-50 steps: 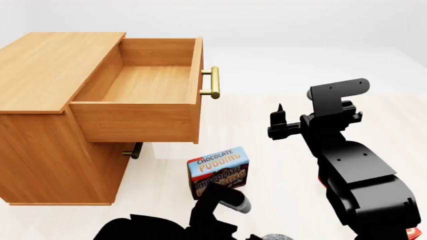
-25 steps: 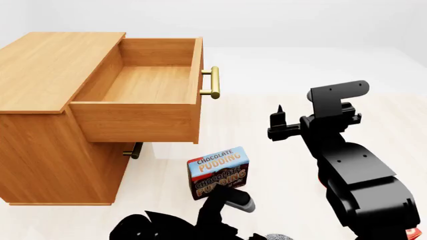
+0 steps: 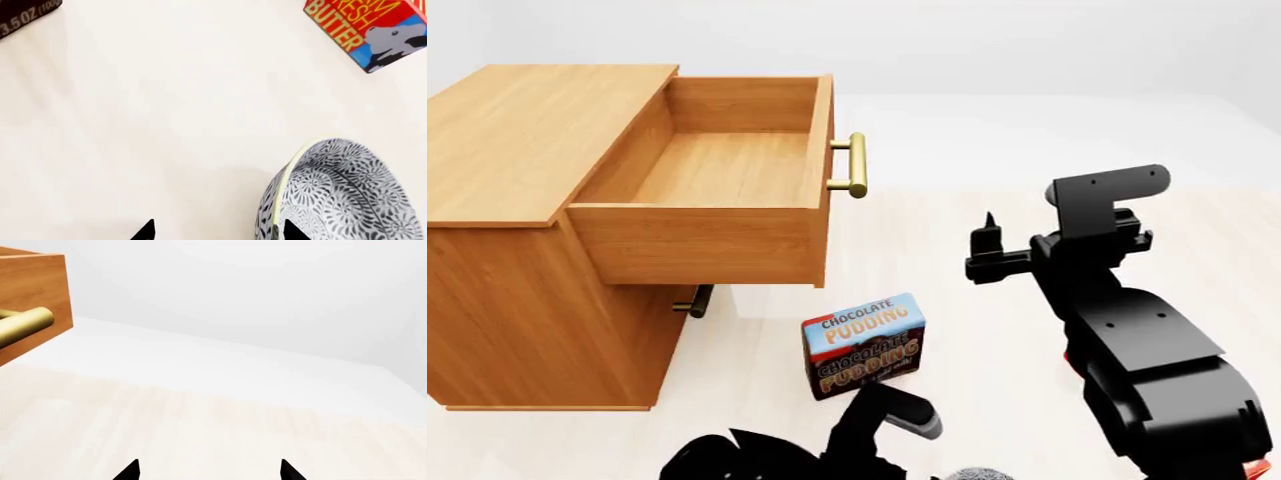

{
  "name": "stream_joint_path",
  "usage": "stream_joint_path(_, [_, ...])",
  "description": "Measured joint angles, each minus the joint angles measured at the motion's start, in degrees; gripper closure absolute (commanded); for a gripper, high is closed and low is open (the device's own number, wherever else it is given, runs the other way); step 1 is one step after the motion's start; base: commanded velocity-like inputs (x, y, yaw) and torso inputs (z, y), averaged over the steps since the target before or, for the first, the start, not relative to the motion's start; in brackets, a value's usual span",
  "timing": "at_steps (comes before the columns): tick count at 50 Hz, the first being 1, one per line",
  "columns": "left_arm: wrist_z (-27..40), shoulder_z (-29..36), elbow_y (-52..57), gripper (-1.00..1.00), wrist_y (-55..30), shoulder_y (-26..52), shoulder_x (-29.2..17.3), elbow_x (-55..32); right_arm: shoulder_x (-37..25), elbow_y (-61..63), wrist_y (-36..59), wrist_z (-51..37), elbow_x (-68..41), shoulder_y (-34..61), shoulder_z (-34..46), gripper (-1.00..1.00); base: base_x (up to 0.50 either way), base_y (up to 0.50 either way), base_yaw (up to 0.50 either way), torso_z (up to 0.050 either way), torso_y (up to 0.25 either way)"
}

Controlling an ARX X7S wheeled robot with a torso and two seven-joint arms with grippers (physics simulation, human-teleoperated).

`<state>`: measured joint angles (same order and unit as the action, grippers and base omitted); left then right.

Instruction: Put the bowl in the top drawer of the cabinet.

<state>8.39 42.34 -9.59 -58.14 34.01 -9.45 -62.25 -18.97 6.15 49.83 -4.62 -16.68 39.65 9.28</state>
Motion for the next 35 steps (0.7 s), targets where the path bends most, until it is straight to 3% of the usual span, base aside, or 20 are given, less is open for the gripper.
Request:
stream_joint_path(16, [-0.6, 2.6, 4.0, 1.00, 2.5, -1.9, -0.8, 0.8, -0.4, 0.5, 0.1, 0.2, -0.6, -0.4, -0.1, -1.00, 0.00, 0.00, 0.00, 0.000, 0.000])
stream_joint_path(35, [4.4, 0.1, 18.5, 1.00, 0.9, -5.1, -5.1, -4.7, -0.4, 0.7, 0.0, 0.1, -1.0, -0.5, 0.0, -1.00, 0.00, 0.00, 0.00, 0.000, 0.000])
